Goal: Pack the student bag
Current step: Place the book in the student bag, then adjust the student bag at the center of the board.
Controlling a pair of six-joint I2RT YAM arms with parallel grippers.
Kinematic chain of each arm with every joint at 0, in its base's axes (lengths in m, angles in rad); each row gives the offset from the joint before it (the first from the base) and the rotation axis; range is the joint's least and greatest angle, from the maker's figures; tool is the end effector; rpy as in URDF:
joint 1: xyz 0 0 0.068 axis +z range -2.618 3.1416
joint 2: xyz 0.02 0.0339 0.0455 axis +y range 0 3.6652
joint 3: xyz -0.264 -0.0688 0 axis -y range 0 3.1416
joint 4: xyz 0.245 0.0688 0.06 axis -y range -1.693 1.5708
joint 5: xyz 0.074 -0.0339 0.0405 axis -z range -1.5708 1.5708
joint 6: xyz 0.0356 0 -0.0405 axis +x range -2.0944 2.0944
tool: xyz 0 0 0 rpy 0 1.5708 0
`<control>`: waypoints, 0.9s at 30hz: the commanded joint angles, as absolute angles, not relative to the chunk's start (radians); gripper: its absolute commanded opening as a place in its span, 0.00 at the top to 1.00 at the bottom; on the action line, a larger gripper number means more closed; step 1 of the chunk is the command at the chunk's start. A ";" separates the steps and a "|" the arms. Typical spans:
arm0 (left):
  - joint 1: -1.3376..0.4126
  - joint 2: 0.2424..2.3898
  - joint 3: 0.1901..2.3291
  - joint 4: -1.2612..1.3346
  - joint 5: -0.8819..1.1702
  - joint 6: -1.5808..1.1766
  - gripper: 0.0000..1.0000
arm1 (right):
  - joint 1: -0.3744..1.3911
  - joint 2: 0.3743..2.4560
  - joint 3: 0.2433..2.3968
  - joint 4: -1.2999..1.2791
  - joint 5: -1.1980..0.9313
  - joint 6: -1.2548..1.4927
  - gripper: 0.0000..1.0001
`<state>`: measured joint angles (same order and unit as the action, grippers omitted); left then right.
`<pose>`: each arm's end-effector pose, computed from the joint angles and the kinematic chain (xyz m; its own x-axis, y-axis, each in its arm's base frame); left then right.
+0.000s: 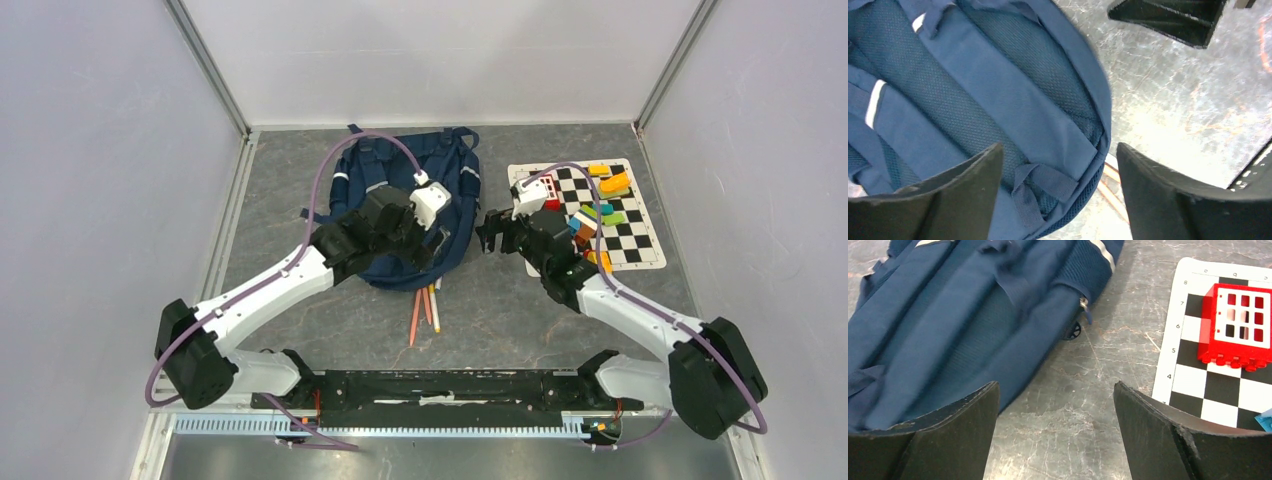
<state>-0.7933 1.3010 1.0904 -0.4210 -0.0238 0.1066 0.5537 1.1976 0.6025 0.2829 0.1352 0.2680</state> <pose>0.2042 -0.2062 0.3107 -0.3375 0.4945 -0.8010 0.7391 0.6662 0.0998 0.2273 0.1349 0.2381 -0.3610 0.0853 -0.9287 -0.3280 0.9205 0.2121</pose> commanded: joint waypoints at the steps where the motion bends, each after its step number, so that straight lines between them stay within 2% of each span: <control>1: -0.792 1.210 1.083 -0.388 0.016 -0.055 0.06 | 0.570 1.106 0.574 0.241 0.070 0.212 0.13; 3: -0.774 1.133 1.033 -0.377 -0.045 -0.159 0.00 | 0.602 1.068 0.527 0.263 0.078 0.245 0.13; 8: -0.658 0.972 0.800 -0.293 -0.046 -0.444 0.00 | 0.783 1.046 0.478 0.320 0.162 0.325 0.14; 11: -0.615 0.907 0.660 -0.265 -0.125 -0.585 0.00 | 0.916 1.073 0.457 0.383 0.267 0.357 0.15; 14: -0.505 0.865 0.546 -0.210 -0.069 -0.697 0.00 | 1.010 1.136 0.471 0.415 0.363 0.375 0.14; 17: -0.403 0.873 0.453 -0.098 0.051 -0.770 0.00 | 1.029 1.226 0.523 0.410 0.383 0.424 0.13; 21: -0.341 0.911 0.433 -0.056 0.117 -0.762 0.00 | 1.029 1.330 0.600 0.394 0.413 0.396 0.12; 27: -0.311 0.903 0.525 -0.203 0.120 -0.633 0.00 | 1.029 1.430 0.647 0.379 0.419 0.394 0.08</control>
